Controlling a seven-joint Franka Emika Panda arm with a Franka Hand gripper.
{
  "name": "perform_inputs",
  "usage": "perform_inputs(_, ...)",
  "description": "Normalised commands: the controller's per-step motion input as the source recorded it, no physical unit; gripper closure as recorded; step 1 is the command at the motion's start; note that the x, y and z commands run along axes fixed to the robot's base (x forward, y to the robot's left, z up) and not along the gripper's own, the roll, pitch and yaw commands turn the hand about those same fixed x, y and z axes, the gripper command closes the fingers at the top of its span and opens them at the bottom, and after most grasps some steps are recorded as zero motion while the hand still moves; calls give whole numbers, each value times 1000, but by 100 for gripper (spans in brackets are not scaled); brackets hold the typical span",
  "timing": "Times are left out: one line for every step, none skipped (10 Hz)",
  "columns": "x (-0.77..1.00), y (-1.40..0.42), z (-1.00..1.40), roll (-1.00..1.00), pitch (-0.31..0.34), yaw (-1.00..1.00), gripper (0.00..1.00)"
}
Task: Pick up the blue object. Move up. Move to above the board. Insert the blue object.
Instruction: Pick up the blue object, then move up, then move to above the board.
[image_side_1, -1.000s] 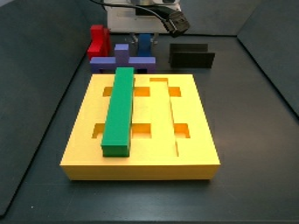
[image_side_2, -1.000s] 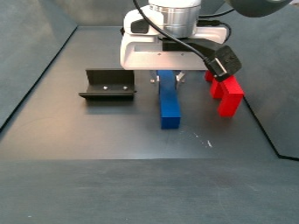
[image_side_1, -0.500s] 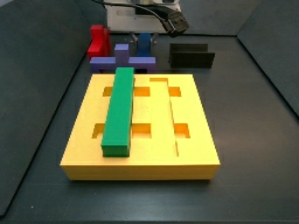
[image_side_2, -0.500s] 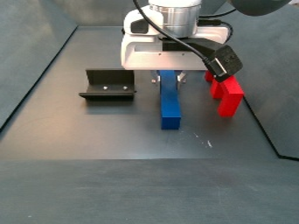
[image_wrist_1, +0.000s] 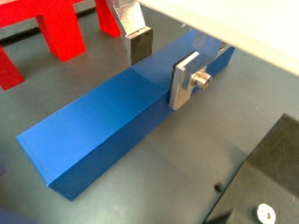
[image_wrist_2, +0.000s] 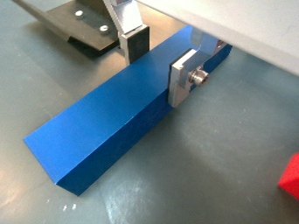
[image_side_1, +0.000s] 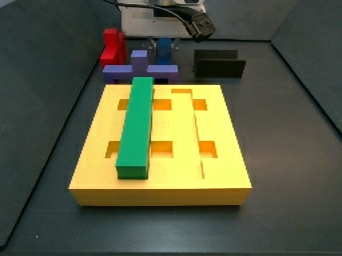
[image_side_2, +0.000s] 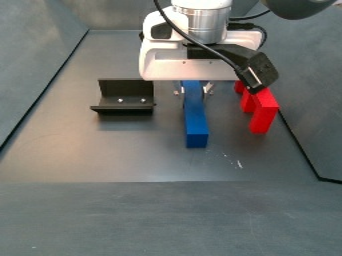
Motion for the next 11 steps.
perform_inputs(0, 0, 0, 0, 0, 0, 100)
perform_inputs(0, 0, 0, 0, 0, 0, 100)
perform_inputs(0, 0, 0, 0, 0, 0, 100)
perform_inputs(0, 0, 833, 0, 0, 0, 100)
perform_inputs(19, -32, 807, -2, -21, -39, 100)
perform_inputs(-16, -32, 586, 0, -16, -44, 100)
perform_inputs(-3, -12, 176, 4, -33, -26, 100)
perform_inputs(0, 0, 1400, 0, 0, 0, 100)
perform_inputs(-4, 0, 1400, -3, 18, 10, 100)
perform_inputs(-29, -2, 1400, 0, 30, 0, 100)
perform_inputs(-2, 4, 1400, 9, 12, -3, 100)
